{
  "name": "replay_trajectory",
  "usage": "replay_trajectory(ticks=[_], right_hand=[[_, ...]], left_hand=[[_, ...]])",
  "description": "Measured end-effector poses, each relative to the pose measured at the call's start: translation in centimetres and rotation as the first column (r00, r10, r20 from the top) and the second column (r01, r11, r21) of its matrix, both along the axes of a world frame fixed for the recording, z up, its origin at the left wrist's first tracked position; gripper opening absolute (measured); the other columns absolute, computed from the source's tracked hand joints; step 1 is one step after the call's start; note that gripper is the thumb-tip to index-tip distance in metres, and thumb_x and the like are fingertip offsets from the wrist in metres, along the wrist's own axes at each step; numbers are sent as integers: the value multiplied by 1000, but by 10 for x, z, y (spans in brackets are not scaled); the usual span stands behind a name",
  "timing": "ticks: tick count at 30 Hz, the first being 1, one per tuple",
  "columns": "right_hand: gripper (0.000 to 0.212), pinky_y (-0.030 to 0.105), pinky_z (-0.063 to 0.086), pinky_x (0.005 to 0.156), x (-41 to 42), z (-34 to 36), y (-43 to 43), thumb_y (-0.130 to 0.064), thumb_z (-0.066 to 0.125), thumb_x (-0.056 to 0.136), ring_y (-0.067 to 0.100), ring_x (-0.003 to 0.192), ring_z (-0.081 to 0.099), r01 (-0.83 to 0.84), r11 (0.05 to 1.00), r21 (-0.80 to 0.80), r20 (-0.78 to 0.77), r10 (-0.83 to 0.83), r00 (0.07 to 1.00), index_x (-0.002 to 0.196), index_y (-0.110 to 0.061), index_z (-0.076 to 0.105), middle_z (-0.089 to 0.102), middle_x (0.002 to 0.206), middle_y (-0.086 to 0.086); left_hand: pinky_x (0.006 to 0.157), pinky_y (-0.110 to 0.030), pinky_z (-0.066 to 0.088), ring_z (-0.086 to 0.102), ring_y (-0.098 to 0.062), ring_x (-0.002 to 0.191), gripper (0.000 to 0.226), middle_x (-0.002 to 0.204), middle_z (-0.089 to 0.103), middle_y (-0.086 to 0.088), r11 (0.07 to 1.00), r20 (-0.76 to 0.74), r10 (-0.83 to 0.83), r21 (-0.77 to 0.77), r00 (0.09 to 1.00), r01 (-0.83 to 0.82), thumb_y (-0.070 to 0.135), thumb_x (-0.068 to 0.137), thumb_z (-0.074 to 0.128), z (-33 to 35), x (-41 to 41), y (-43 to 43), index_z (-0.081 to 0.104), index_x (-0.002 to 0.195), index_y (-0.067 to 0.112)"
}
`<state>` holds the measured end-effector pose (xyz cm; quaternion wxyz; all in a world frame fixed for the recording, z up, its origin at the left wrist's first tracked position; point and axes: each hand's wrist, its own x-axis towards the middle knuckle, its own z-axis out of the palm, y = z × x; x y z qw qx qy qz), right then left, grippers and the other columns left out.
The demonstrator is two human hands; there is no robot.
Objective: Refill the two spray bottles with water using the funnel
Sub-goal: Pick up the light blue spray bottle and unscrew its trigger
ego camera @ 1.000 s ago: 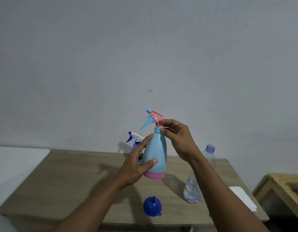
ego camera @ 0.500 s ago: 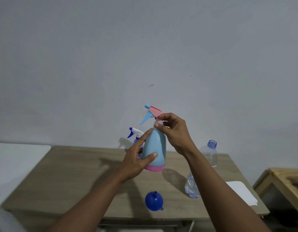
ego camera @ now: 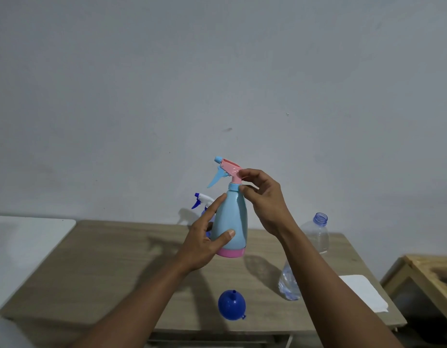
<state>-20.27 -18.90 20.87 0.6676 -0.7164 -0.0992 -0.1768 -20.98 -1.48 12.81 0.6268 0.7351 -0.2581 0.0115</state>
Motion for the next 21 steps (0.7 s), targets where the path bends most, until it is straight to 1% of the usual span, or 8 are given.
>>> replay_trajectory(ticks=[1, 4, 6, 9, 13, 15, 18, 21], right_hand=[[24, 25, 55, 82, 0, 0, 0, 5, 63, 91, 9, 90, 68, 4, 1000, -4, 1, -4, 1000, 112, -5, 66, 71, 113, 3], [25, 35, 58, 85, 2, -1, 1, -5, 75, 86, 19, 91, 68, 1, 1000, -10, 14, -1, 1000, 109, -9, 67, 71, 113, 6], [24, 32, 59, 83, 2, -1, 3, -1, 72, 87, 16, 88, 69, 5, 1000, -7, 11, -5, 1000, 109, -8, 66, 70, 113, 6], [23, 25, 56, 81, 2, 0, 2, 3, 63, 93, 11, 87, 69, 2, 1000, -16, -5, -2, 1000, 113, -8, 66, 71, 115, 2], [25, 36, 58, 88, 3, -3, 3, -8, 73, 88, 25, 96, 70, -1, 1000, -28, 2, 1, 1000, 112, -12, 67, 71, 114, 2], [25, 34, 59, 86, 3, -5, 3, -4, 71, 89, 19, 90, 70, 1, 1000, -19, -5, -1, 1000, 112, -11, 67, 70, 114, 2], [24, 28, 58, 84, 3, -5, 3, 2, 65, 92, 11, 87, 70, -11, 1000, -15, -14, 11, 1000, 114, -7, 65, 70, 115, 1], [24, 26, 56, 82, 6, -3, 3, 4, 64, 92, 13, 90, 70, 7, 1000, 17, 19, -7, 1000, 114, -6, 65, 70, 114, 2]], left_hand=[[87, -32, 59, 55, -11, 120, 76, 140, 44, 22, 1000, 3, -2, 3, 1000, 2, 46, 79, 71, 0, 1, 0, 31, 142, 58], [90, -38, 59, 53, -14, 123, 76, 141, 44, 19, 1000, -12, -8, 6, 1000, 8, 50, 78, 71, -1, 2, 0, 30, 141, 59], [91, -43, 58, 52, -16, 124, 78, 143, 43, 17, 1000, -27, -11, -3, 1000, 11, 51, 78, 72, -2, 3, -1, 29, 143, 57], [92, -43, 57, 52, -16, 124, 79, 144, 42, 17, 1000, -34, -13, -7, 999, 13, 50, 78, 72, -4, 3, -1, 28, 143, 57], [93, -44, 57, 54, -17, 124, 75, 146, 42, 19, 1000, -12, 2, 0, 1000, -2, 47, 81, 71, -8, 3, -1, 30, 142, 57], [93, -42, 57, 53, -15, 123, 74, 146, 40, 20, 1000, -13, 10, 7, 1000, -9, 44, 83, 71, -9, 3, -1, 29, 141, 60], [90, -33, 58, 53, -13, 122, 74, 146, 38, 21, 1000, -10, 17, 20, 1000, -17, 40, 86, 70, -11, 3, -1, 26, 139, 64], [90, -35, 58, 53, -16, 123, 75, 147, 38, 17, 1000, -11, 14, 16, 1000, -14, 34, 88, 71, -14, 6, 0, 26, 140, 63]])
